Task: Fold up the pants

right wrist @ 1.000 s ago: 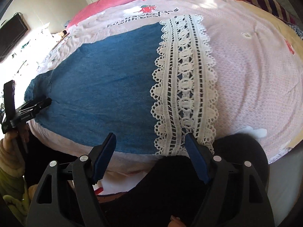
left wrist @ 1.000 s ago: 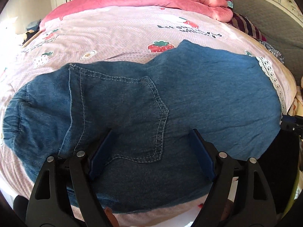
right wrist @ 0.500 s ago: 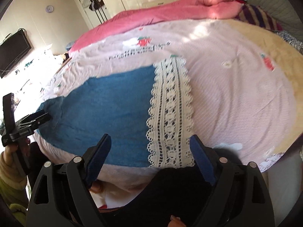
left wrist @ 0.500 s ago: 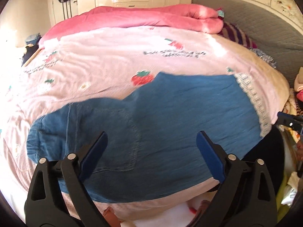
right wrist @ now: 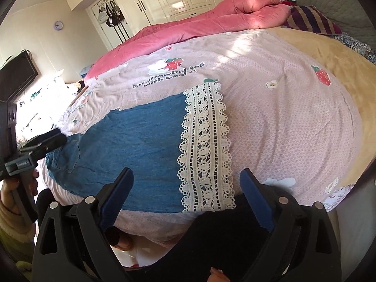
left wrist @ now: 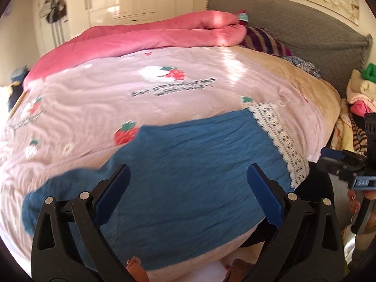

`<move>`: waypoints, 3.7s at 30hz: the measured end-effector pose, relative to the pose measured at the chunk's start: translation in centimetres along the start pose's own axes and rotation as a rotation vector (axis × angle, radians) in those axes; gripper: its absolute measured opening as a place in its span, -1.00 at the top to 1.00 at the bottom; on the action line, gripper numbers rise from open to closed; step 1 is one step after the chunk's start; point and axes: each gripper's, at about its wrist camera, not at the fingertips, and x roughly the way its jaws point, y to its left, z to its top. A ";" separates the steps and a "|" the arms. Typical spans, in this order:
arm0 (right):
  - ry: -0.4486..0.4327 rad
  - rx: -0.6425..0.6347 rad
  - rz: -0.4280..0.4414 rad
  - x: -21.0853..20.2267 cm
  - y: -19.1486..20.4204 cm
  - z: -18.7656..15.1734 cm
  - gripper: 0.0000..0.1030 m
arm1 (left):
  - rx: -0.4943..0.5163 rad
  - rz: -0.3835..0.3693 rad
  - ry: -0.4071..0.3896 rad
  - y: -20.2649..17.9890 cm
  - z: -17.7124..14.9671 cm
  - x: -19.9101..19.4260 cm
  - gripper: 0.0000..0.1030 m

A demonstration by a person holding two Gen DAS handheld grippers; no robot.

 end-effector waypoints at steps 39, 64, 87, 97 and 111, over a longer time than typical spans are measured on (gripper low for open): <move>0.093 0.166 0.130 6.0 -2.4 -1.3 0.50 | 0.508 -0.620 0.308 -12.4 9.3 21.5 0.57; 0.030 -0.530 0.077 5.9 18.6 0.5 0.59 | 0.152 -0.651 -0.004 6.7 7.0 9.3 0.67; 0.160 -0.676 0.307 10.9 26.9 -4.7 -0.24 | -0.208 -0.269 -0.061 18.7 -0.9 2.6 0.22; 0.042 -0.437 0.219 7.7 19.2 3.5 -0.46 | -0.270 -0.258 -0.094 16.0 -6.6 -4.3 -0.23; 0.040 -0.415 0.091 10.0 15.3 7.0 -0.47 | -0.242 -0.251 0.124 15.2 -1.9 5.5 -0.24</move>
